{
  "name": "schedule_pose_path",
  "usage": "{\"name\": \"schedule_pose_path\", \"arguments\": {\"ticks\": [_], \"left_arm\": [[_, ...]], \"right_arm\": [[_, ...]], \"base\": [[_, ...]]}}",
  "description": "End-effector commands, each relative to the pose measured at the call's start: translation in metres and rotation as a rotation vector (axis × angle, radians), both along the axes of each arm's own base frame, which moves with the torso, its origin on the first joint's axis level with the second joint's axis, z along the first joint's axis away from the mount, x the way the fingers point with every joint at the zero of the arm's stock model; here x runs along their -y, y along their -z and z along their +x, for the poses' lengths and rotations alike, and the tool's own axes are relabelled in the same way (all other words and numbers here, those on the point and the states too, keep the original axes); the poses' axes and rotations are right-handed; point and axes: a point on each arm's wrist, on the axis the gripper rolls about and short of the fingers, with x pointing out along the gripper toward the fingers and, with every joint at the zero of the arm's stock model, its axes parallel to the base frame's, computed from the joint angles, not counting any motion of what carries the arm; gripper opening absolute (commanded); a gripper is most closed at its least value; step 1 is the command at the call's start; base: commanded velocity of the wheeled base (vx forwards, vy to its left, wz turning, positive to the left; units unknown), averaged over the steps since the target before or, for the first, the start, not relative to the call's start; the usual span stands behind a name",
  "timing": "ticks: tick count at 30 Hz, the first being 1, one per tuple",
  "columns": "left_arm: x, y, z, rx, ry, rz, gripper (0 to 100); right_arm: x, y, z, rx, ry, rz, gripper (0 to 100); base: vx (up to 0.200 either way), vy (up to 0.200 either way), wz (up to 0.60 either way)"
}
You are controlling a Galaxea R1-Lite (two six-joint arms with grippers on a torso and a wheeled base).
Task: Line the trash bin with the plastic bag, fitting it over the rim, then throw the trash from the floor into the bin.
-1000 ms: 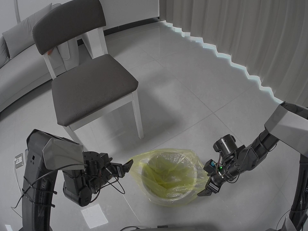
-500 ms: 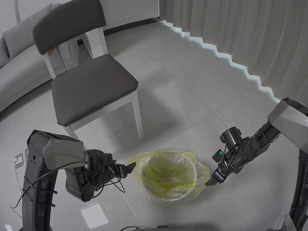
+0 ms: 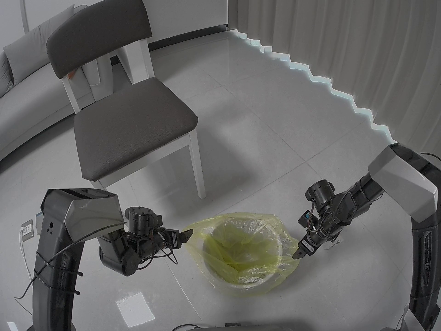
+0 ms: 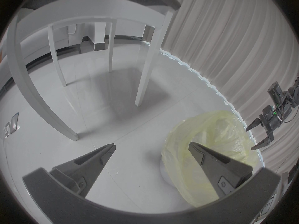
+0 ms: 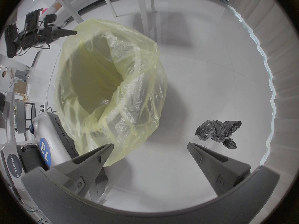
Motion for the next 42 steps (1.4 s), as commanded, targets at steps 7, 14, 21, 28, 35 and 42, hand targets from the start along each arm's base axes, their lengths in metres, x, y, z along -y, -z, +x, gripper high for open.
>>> {"name": "schedule_pose_path", "arguments": {"ticks": [7,14,21,28,35,42], "left_arm": [[0.009,-0.003,0.038,-0.091,-0.005,0.057,100],[0.021,-0.009,0.054,-0.134,0.016,0.084,100],[0.032,-0.012,0.060,-0.205,0.050,0.125,100],[0.030,-0.032,0.044,-0.173,0.066,0.083,100],[0.015,-0.055,0.023,-0.103,0.076,0.019,100],[0.000,-0.071,-0.001,-0.068,0.076,-0.007,100]], "right_arm": [[-0.013,0.024,0.033,-0.052,0.000,-0.089,100],[-0.018,0.023,0.047,-0.097,-0.011,-0.109,100],[-0.019,0.022,0.053,-0.159,-0.009,-0.126,100],[-0.004,-0.009,0.044,-0.143,0.011,-0.063,100],[0.020,-0.058,0.026,-0.082,0.031,0.050,100],[0.055,-0.068,0.020,-0.008,0.101,0.099,100]], "base": [[0.000,0.000,0.00],[0.000,0.000,0.00],[0.000,0.000,0.00],[0.000,0.000,0.00],[0.000,0.000,0.00],[0.000,0.000,0.00]]}}
